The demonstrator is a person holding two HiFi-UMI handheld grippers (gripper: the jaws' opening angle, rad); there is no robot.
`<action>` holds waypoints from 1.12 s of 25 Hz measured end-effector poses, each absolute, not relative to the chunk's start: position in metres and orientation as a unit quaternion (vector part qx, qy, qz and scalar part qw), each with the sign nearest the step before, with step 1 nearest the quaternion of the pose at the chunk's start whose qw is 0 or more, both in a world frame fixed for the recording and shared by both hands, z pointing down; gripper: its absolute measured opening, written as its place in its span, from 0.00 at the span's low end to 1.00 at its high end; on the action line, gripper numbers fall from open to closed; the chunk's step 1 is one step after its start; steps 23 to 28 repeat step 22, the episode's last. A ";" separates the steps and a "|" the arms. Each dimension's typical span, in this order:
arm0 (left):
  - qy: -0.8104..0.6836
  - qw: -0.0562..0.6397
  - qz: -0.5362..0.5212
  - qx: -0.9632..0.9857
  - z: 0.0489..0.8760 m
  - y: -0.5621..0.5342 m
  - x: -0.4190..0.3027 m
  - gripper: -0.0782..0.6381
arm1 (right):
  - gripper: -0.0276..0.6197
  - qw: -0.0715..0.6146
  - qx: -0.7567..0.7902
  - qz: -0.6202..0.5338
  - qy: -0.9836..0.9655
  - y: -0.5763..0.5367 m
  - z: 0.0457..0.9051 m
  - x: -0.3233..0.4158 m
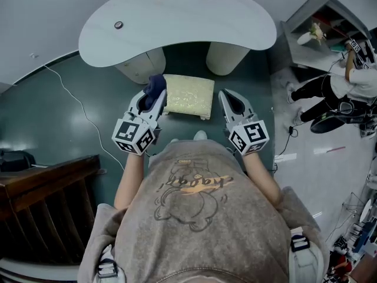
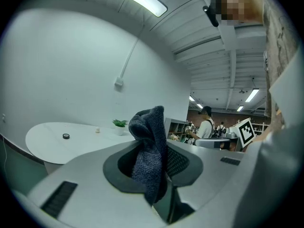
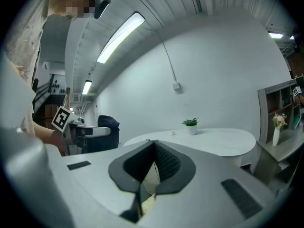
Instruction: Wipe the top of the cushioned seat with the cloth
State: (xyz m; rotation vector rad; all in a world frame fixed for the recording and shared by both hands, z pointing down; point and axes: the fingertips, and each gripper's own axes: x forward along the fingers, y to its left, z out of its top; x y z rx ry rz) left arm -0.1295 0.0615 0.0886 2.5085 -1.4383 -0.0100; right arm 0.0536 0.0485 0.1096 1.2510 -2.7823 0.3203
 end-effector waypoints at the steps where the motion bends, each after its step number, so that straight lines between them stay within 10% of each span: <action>1: -0.495 0.127 -0.003 0.860 0.089 0.061 -0.130 0.25 | 0.05 0.037 0.407 0.105 -0.907 0.048 0.110 0.054; 28: -0.493 0.151 -0.003 0.857 0.102 0.067 -0.135 0.25 | 0.05 0.038 0.418 0.111 -0.901 0.052 0.116 0.058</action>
